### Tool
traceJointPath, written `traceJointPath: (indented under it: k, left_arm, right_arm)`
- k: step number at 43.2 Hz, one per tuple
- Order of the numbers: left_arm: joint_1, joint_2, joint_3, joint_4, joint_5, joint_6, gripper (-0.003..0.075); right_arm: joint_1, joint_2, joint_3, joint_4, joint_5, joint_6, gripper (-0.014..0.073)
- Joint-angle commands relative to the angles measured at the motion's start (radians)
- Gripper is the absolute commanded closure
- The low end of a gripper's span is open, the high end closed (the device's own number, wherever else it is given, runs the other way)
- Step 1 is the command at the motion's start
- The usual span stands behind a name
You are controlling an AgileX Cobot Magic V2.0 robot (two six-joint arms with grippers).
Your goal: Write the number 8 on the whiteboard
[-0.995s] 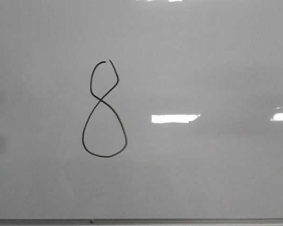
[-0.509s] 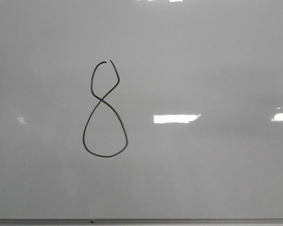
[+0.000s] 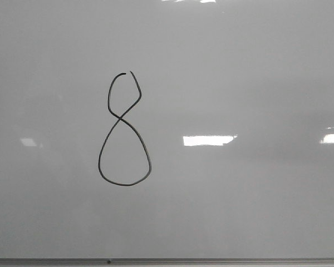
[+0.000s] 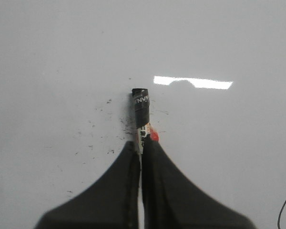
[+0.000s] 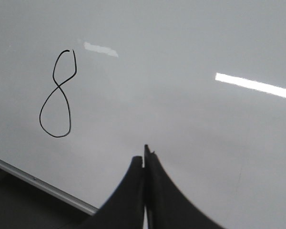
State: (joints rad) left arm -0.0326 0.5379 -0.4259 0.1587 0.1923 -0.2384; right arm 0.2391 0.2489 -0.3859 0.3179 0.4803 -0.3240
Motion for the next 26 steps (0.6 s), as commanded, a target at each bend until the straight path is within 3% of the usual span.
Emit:
traceJointPath:
  k: [1,26]
  left_arm:
    - [0.003,-0.065,-0.025,0.0,0.009,0.001,0.0739]
    - [0.003,-0.122,-0.025,0.0,0.008,0.001,0.0739]
  right_arm:
    - [-0.006,0.007,-0.025,0.011,-0.081,-0.001,0.0662]
    - [-0.006,0.007,-0.025,0.011,-0.081,-0.001,0.0662]
